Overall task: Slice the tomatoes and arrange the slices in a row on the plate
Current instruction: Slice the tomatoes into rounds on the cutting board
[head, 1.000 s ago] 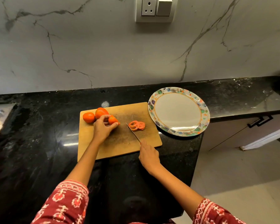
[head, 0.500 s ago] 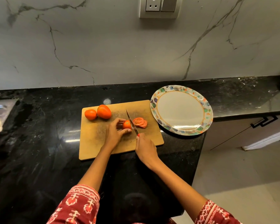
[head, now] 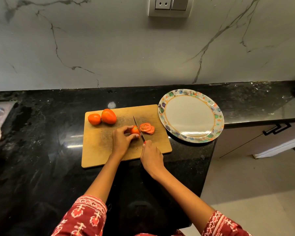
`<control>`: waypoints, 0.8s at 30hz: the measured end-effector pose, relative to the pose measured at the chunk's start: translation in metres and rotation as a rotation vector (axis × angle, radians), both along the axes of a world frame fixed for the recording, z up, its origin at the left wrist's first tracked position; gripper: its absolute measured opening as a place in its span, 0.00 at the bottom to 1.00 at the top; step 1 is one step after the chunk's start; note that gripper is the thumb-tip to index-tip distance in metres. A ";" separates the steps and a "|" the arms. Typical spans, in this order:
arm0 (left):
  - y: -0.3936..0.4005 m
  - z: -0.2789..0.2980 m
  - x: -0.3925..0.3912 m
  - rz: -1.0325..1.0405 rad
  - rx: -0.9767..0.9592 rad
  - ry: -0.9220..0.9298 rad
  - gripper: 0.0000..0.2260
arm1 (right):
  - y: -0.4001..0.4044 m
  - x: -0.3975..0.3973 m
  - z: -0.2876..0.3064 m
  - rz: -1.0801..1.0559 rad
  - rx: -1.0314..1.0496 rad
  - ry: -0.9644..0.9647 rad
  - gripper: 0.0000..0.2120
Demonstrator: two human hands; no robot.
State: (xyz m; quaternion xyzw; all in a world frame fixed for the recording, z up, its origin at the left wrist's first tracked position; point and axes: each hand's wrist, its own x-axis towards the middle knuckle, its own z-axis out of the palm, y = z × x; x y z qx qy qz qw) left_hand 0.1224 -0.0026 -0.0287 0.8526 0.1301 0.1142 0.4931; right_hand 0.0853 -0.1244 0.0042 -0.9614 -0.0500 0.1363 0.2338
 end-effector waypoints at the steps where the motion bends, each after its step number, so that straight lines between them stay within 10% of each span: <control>1: 0.000 0.000 -0.001 0.005 -0.005 0.001 0.18 | 0.001 0.000 0.000 -0.001 -0.007 -0.002 0.13; 24: -0.006 0.007 -0.006 -0.006 0.021 -0.008 0.16 | 0.008 0.005 -0.005 0.008 -0.083 -0.064 0.11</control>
